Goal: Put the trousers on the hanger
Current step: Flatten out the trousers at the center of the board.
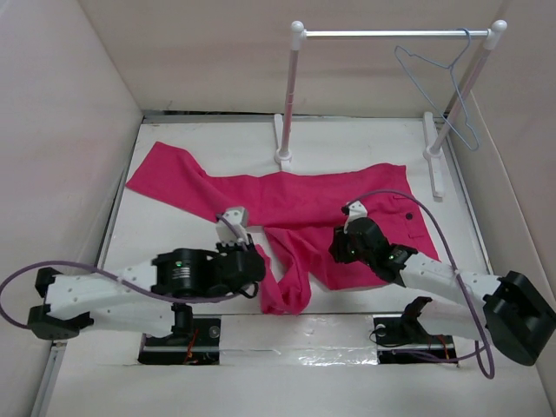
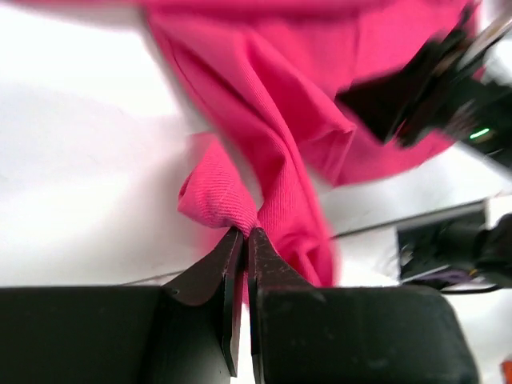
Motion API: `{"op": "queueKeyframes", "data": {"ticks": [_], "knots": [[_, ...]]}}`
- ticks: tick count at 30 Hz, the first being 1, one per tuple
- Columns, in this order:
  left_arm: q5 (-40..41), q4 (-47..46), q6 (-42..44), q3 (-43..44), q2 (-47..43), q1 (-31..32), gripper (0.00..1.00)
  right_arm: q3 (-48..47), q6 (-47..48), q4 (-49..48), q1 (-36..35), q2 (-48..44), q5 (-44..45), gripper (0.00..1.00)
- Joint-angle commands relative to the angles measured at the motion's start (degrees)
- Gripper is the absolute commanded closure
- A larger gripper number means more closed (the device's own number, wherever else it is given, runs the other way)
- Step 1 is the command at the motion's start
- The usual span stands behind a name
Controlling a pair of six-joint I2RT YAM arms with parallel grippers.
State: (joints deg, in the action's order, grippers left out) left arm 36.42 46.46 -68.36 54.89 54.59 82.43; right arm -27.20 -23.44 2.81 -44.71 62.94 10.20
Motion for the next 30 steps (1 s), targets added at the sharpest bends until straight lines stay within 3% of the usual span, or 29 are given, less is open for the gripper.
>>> {"op": "queueKeyframes", "data": {"ticks": [1,5,7,12,15,19,24,30], "knots": [[9.45,18.23,0.75,7.23,-4.29,-1.65,1.0,3.37,-4.23,-9.56,4.18,1.48,-2.54,0.62],[11.64,18.58,6.47,13.12,-6.69,-6.67,1.0,4.96,-6.09,-11.95,7.44,1.84,-3.52,0.63],[16.54,18.67,7.71,15.67,-6.78,-6.67,1.0,5.93,-7.05,-12.21,8.23,1.23,-2.99,0.63],[23.43,17.62,10.08,21.31,-0.46,-6.67,1.0,7.25,-6.97,-10.64,8.76,-3.86,-2.2,0.64],[23.25,18.66,5.62,19.21,6.31,-6.67,1.0,7.51,-6.35,-8.26,8.76,-7.03,-1.5,0.64],[29.03,17.28,-4.93,12.01,3.35,-7.99,1.0,7.87,-5.21,-6.06,8.76,-13.96,-2.63,0.64],[36.41,2.43,0.23,7.51,-6.15,-8.78,1.0,5.85,-4.95,-3.52,8.23,-18.72,0.08,0.69],[42.14,9.96,-8.01,8.83,-4.49,-8.78,1.0,3.03,-4.42,1.67,10.26,-21.79,1.05,0.76]]}}
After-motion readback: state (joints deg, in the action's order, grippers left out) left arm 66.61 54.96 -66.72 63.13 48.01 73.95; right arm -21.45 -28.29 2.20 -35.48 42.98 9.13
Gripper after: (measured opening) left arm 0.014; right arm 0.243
